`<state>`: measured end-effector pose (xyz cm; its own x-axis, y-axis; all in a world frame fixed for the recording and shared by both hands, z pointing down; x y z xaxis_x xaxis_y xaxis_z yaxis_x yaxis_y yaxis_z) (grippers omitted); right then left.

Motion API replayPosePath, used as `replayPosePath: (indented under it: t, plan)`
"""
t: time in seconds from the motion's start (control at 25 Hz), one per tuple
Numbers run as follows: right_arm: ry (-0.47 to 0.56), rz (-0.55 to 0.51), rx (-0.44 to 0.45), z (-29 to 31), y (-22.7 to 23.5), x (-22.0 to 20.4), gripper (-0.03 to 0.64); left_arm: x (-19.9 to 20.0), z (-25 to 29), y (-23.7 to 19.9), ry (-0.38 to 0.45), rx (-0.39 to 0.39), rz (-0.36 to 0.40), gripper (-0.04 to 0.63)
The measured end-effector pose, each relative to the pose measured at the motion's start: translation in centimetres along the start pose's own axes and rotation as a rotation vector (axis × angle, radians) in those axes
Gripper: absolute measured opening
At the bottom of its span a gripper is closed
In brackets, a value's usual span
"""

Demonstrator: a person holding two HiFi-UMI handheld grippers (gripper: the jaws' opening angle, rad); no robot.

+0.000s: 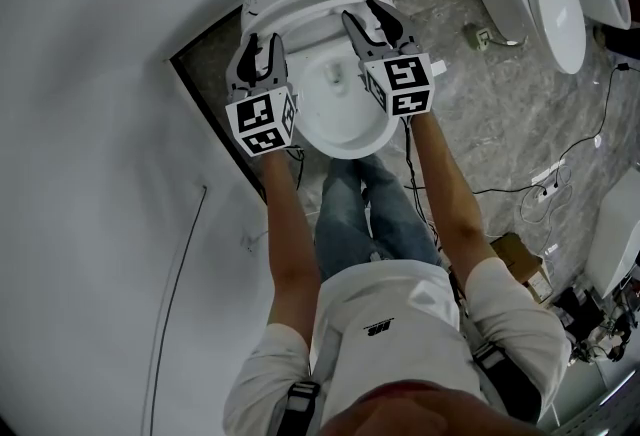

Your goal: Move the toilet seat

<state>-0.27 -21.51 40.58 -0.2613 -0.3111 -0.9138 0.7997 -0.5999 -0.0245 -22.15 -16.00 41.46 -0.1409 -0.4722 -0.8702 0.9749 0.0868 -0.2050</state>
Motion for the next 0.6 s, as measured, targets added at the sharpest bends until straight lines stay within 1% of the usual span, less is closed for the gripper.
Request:
replayPosePath:
  t: [0.16, 0.36, 0.6]
  plan:
    - [-0.009, -0.013, -0.001, 0.5, 0.6, 0.2, 0.199, 0.4, 0.4, 0.4, 0.0, -0.01, 0.005, 0.155]
    - [0.001, -0.036, -0.012, 0.3, 1.0, 0.6, 0.199, 0.8, 0.2, 1.3, 0.003, -0.039, 0.028, 0.13]
    - [0.018, -0.039, -0.009, -1.2, 0.8, 1.0, 0.167, 1.2, -0.5, 2.6, 0.013, -0.069, 0.056, 0.086]
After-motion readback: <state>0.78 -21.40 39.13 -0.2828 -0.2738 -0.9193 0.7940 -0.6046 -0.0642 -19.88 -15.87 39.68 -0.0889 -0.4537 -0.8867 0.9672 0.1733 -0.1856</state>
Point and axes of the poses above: the fingertips, and each gripper's own axes: z forward along the fingers, y to its right, x out of its top, the point moved 8 cm from there along -z, backward along the fingers, and after that the axes turned 8 degrees about -z, right-handed, at the moved point
